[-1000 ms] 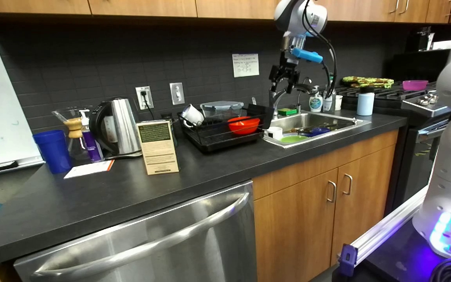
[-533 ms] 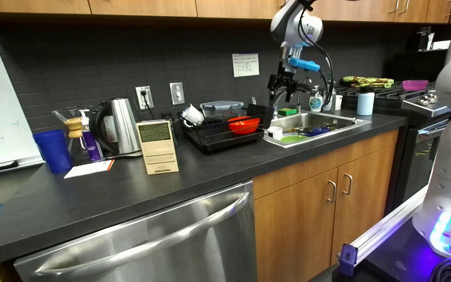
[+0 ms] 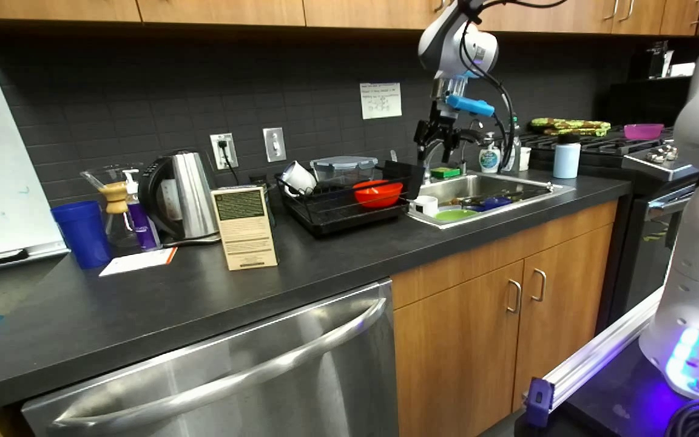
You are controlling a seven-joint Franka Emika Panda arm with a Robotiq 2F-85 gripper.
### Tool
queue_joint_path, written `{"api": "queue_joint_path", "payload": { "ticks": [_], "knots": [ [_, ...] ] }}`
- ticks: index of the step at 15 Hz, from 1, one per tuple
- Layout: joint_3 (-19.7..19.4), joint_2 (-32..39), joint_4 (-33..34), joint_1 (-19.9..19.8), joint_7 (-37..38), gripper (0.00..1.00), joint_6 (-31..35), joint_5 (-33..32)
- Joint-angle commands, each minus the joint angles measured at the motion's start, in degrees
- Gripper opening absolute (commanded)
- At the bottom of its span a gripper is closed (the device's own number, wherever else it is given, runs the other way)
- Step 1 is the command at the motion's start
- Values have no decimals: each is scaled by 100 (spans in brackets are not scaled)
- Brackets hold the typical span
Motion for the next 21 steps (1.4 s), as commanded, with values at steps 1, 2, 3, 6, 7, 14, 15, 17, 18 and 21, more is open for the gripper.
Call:
{"api": "queue_joint_path", "payload": {
  "ticks": [1, 2, 3, 6, 7, 14, 15, 17, 18, 21],
  "knots": [
    [131, 195, 163, -141, 11, 100, 103, 143],
    [145, 217, 183, -148, 14, 100, 140, 153],
    [164, 233, 209, -157, 15, 100, 170, 157],
    [215, 304, 313, -159, 41, 100, 288, 137],
    [231, 324, 339, -161, 44, 100, 325, 132],
    [262, 601, 447, -201, 98, 100, 577, 40],
    [262, 628, 457, -207, 107, 100, 648, 8],
    [273, 669, 485, -234, 97, 100, 781, -3],
    [281, 688, 503, -252, 99, 100, 805, 1],
    [298, 748, 498, -266, 115, 100, 855, -28]
  ]
}}
